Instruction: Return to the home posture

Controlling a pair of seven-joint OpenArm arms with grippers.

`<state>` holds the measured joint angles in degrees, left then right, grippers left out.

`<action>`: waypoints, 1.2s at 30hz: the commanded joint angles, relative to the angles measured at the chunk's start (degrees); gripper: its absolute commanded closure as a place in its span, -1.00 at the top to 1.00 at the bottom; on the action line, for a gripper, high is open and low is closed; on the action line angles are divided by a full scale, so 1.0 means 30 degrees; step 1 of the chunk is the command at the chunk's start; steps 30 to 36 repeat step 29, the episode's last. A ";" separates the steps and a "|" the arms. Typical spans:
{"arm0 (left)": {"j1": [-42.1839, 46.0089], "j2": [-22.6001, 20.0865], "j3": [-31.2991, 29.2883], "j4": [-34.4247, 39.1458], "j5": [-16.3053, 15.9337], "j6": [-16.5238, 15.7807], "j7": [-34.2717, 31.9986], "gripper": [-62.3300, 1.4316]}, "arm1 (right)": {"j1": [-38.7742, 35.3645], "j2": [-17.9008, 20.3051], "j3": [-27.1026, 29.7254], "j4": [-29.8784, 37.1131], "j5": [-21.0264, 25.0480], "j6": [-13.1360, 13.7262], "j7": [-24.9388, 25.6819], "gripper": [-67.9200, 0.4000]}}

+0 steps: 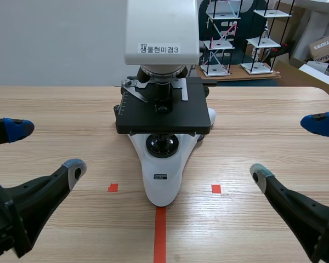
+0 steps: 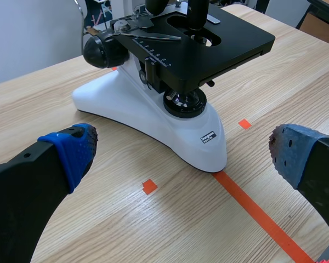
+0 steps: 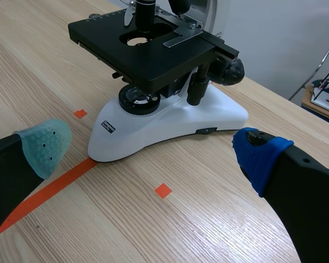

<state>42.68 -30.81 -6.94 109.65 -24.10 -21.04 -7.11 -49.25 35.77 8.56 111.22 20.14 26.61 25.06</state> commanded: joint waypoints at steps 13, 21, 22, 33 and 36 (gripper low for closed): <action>-0.0007 0.0051 -0.0066 0.0226 -0.0182 0.0102 -0.0313 1.00 | 0.0175 0.0248 0.0058 -0.0015 0.0364 -0.0058 0.0350 0.94; -0.0007 0.0051 -0.0066 0.0226 -0.0182 0.0102 -0.0313 1.00 | 0.0175 0.0248 0.0058 -0.0015 0.0364 -0.0058 0.0350 0.94; -0.0007 0.0051 -0.0066 0.0226 -0.0182 0.0102 -0.0313 1.00 | 0.0175 0.0248 0.0058 -0.0015 0.0364 -0.0058 0.0350 0.94; -0.0007 0.0051 -0.0066 0.0226 -0.0182 0.0102 -0.0313 1.00 | 0.0175 0.0248 0.0058 -0.0015 0.0364 -0.0058 0.0350 0.94; -0.0007 0.0051 -0.0066 0.0226 -0.0182 0.0102 -0.0313 1.00 | 0.0175 0.0248 0.0058 -0.0015 0.0364 -0.0058 0.0350 0.94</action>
